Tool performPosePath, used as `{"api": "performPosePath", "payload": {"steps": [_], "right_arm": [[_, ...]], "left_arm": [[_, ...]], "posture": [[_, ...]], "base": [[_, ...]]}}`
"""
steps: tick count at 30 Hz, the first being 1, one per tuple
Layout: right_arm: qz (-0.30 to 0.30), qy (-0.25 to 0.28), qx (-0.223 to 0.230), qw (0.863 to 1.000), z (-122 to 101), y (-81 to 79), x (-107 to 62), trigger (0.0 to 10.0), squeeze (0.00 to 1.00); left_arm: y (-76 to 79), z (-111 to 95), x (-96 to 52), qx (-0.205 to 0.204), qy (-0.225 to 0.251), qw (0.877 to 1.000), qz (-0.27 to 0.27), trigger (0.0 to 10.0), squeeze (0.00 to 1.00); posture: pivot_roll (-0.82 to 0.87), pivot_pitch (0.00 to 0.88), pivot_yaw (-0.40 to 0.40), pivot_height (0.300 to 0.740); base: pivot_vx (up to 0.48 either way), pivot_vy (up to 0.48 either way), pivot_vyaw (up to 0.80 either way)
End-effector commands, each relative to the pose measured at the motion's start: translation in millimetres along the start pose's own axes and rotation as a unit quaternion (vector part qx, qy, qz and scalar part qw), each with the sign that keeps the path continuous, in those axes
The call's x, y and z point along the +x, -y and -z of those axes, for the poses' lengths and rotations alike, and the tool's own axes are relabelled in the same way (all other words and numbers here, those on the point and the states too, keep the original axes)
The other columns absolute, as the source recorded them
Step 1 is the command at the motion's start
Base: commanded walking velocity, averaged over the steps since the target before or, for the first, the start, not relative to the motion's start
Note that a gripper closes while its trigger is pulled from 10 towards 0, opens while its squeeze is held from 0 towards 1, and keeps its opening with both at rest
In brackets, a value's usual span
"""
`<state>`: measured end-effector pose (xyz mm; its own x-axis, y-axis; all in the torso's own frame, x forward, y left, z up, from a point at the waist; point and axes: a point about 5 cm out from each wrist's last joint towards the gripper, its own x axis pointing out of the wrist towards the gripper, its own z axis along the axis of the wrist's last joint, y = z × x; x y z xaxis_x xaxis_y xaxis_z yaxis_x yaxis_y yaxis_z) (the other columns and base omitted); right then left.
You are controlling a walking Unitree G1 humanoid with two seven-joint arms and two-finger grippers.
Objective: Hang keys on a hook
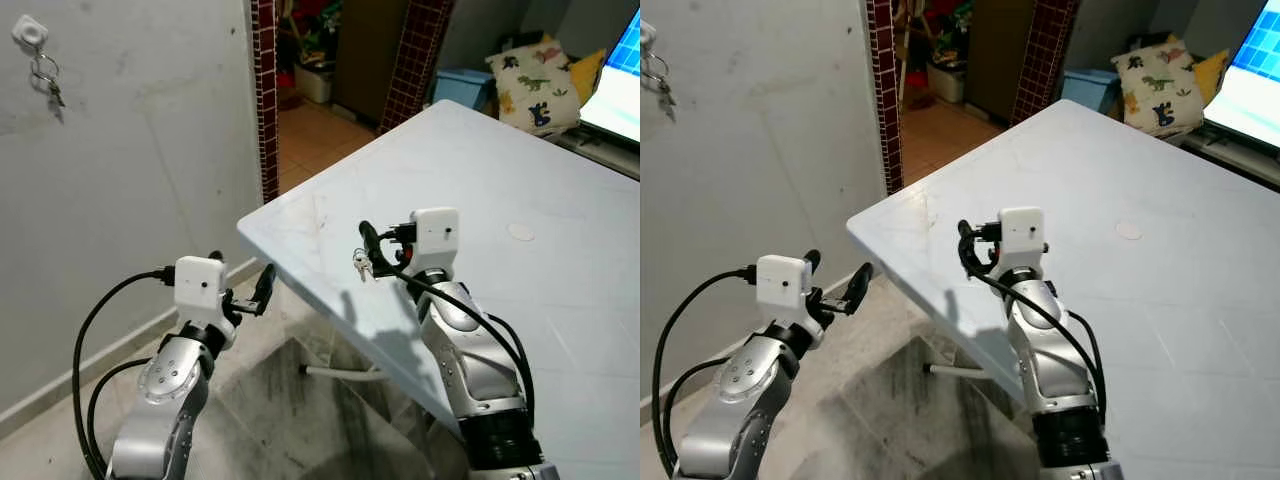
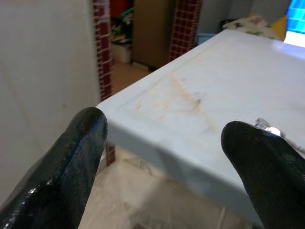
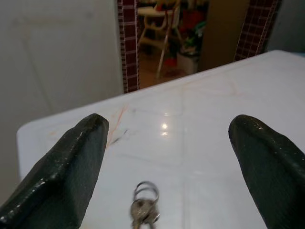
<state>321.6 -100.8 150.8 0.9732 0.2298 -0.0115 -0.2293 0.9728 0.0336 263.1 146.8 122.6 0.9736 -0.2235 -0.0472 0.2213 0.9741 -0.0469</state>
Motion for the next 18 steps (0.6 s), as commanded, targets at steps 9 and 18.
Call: {"api": "performPosePath", "payload": {"steps": [9,18], "right_arm": [[0.007,0.0,-0.01,1.0,0.4,6.9,-0.8,10.0,0.0],[-0.017,-0.025,-0.009,1.0,7.2,-0.9,-1.7,10.0,0.0]], "left_arm": [[7.2,-1.1,1.8,-0.001,0.002,1.0,0.014,10.0,0.0],[4.2,1.0,3.2,0.013,-0.004,0.999,-0.029,10.0,0.0]], "posture": [[0.07,0.032,-0.038,0.74],[0.07,0.034,-0.04,0.74]], "base": [[0.337,0.0,0.0],[0.034,0.0,0.0]]}}
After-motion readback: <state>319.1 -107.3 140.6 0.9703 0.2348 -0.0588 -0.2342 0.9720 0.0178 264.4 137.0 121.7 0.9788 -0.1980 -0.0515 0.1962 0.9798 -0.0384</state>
